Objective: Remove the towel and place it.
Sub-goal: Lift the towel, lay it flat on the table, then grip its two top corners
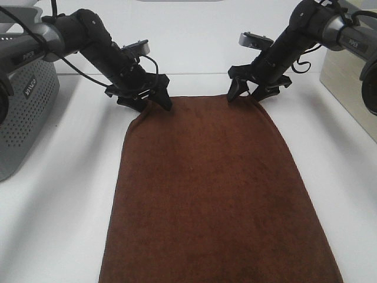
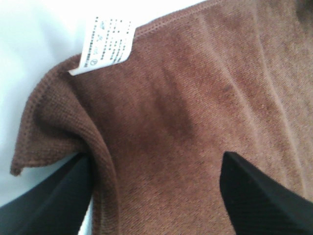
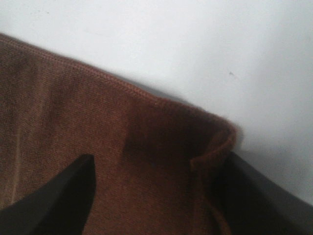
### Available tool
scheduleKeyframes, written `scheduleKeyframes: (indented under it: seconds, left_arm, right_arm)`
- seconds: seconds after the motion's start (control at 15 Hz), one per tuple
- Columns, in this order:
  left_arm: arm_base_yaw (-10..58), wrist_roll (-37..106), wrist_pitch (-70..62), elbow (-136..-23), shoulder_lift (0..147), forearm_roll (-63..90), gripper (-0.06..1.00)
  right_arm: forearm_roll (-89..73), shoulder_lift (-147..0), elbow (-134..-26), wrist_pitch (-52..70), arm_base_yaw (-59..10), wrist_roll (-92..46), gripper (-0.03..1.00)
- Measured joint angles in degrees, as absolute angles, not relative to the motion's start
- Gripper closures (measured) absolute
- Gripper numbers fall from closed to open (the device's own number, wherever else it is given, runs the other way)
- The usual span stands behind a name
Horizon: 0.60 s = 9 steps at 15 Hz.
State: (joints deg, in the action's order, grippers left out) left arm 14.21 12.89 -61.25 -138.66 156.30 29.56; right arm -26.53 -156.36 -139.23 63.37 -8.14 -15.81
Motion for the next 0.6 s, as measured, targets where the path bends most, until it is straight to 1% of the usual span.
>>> scheduleKeyframes:
  seconds: [0.07,0.13,0.33,0.4,0.53,0.6]
  left_arm:
    - [14.2,12.8,-61.2,-138.7,156.4,28.9,0.35]
    - [14.2,12.7,-61.2,-138.7,156.5,28.5,0.45]
    - [14.2,12.8,-61.1,-138.7,156.9,27.3,0.86]
    - [14.2,13.1,-61.0,-138.6,156.9,27.3,0.93]
    - [14.2,13.1,-60.8,-138.6,156.9,27.2,0.94]
    - [14.2,13.2,-60.7,-138.5,156.9,27.0,0.94]
  right_arm:
    - [-25.7,-156.5,-139.2,63.1,-8.1,-15.7,0.36]
    - [-25.0,-156.6,-139.2,62.7,-8.1,-15.1,0.46]
    - [-22.6,-156.7,-139.2,62.1,-7.9,-14.3,0.74]
    - [-21.8,-156.7,-139.2,62.0,-7.9,-14.3,0.82]
    - [-20.9,-156.7,-139.2,61.8,-7.9,-14.2,0.95]
    - [-20.3,-156.7,-139.2,61.7,-8.0,-14.2,0.96]
